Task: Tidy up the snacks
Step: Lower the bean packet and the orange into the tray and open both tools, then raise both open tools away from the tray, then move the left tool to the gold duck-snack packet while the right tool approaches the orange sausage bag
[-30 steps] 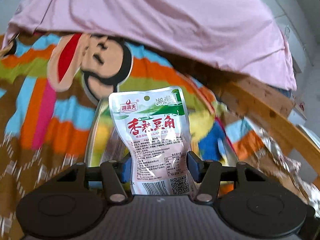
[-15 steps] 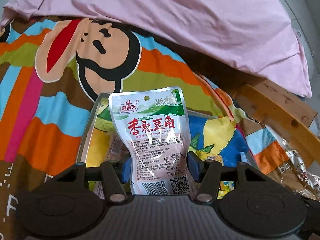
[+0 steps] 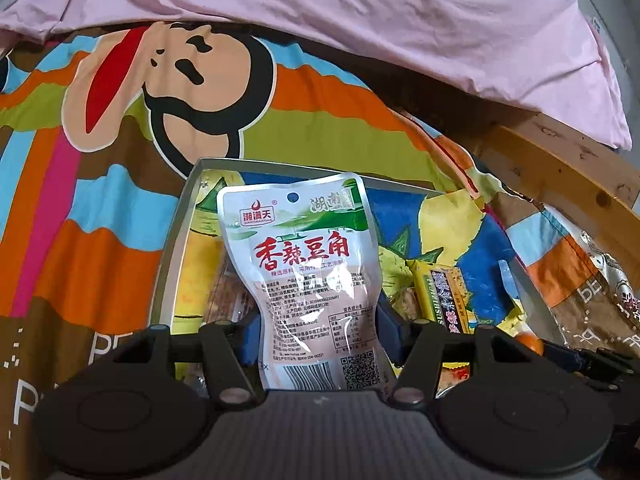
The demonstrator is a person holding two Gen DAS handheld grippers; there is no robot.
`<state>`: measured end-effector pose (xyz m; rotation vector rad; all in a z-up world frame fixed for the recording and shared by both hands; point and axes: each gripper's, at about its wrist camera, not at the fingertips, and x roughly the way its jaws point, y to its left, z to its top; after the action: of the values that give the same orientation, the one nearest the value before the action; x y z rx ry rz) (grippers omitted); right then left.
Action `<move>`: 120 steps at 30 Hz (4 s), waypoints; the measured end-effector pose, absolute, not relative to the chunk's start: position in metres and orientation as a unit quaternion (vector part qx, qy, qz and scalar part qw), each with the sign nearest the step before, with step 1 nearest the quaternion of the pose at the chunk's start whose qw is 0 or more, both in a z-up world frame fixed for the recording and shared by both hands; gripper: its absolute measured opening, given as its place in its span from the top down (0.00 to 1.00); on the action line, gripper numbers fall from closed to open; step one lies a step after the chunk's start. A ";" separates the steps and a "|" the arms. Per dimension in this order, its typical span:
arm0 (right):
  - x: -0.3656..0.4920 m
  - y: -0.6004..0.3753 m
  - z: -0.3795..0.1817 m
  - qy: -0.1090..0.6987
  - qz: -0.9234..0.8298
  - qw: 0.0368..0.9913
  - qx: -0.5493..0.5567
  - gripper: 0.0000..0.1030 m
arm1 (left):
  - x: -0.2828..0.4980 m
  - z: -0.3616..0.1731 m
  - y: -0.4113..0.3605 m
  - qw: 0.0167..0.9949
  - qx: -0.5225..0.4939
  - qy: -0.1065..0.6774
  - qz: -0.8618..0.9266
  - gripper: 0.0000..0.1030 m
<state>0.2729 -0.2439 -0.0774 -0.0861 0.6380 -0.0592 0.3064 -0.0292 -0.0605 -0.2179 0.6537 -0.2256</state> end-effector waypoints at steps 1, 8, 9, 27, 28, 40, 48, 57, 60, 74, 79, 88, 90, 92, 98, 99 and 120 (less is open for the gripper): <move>0.273 -0.244 -0.078 0.315 -0.029 0.948 -0.043 0.63 | 0.307 -0.061 -0.029 0.934 -0.107 0.322 -0.110 0.39; 0.271 -0.244 -0.076 0.312 -0.033 0.949 -0.042 0.51 | 0.310 -0.061 -0.026 0.932 -0.110 0.331 -0.101 0.33; 0.271 -0.245 -0.076 0.310 -0.034 0.949 -0.040 0.48 | 0.310 -0.060 -0.026 0.932 -0.112 0.331 -0.101 0.31; 0.230 -0.268 -0.041 0.277 -0.064 0.958 0.039 0.05 | 0.271 -0.040 -0.020 0.943 -0.117 0.298 -0.096 0.03; 0.226 -0.269 -0.038 0.274 -0.064 0.959 0.041 0.04 | 0.265 -0.036 -0.020 0.944 -0.112 0.294 -0.095 0.02; 0.150 -0.266 0.003 0.244 -0.062 0.967 0.036 0.01 | 0.199 -0.016 -0.023 0.950 -0.070 0.285 -0.105 0.01; 0.097 -0.262 0.011 0.261 -0.064 0.961 0.062 0.01 | 0.158 -0.011 -0.024 0.948 -0.061 0.292 -0.112 0.01; 0.055 -0.255 0.009 0.299 -0.102 0.946 0.076 0.01 | 0.118 -0.014 -0.027 0.941 -0.040 0.311 -0.124 0.01; 0.050 -0.251 0.006 0.315 -0.115 0.940 0.068 0.01 | 0.109 -0.017 -0.029 0.937 -0.032 0.324 -0.127 0.01; 0.040 -0.239 -0.008 0.392 -0.129 0.909 0.052 0.01 | 0.092 -0.026 -0.030 0.919 0.001 0.377 -0.116 0.01; 0.044 -0.231 -0.013 0.413 -0.113 0.903 0.034 0.01 | 0.093 -0.029 -0.032 0.916 0.012 0.384 -0.114 0.01; 0.049 -0.226 -0.018 0.431 -0.098 0.897 0.024 0.01 | 0.099 -0.034 -0.028 0.909 0.009 0.406 -0.089 0.01; 0.051 -0.226 -0.019 0.433 -0.095 0.896 0.025 0.01 | 0.100 -0.035 -0.027 0.909 0.008 0.408 -0.087 0.01; 0.052 -0.226 -0.019 0.433 -0.093 0.896 0.026 0.01 | 0.099 -0.035 -0.027 0.909 0.006 0.409 -0.084 0.01; 0.055 -0.222 -0.020 0.437 -0.083 0.895 0.021 0.01 | 0.102 -0.036 -0.024 0.906 0.000 0.416 -0.074 0.01; 0.055 -0.221 -0.021 0.438 -0.080 0.895 0.020 0.01 | 0.103 -0.037 -0.024 0.906 -0.001 0.417 -0.072 0.01; 0.077 -0.231 -0.022 0.449 -0.056 0.890 0.058 0.01 | 0.128 -0.042 -0.024 0.899 -0.015 0.435 -0.044 0.01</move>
<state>0.0767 -0.2306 -0.0219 0.1208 0.9333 -0.1159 0.1279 -0.0235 -0.0415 -0.0306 0.9003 -0.0909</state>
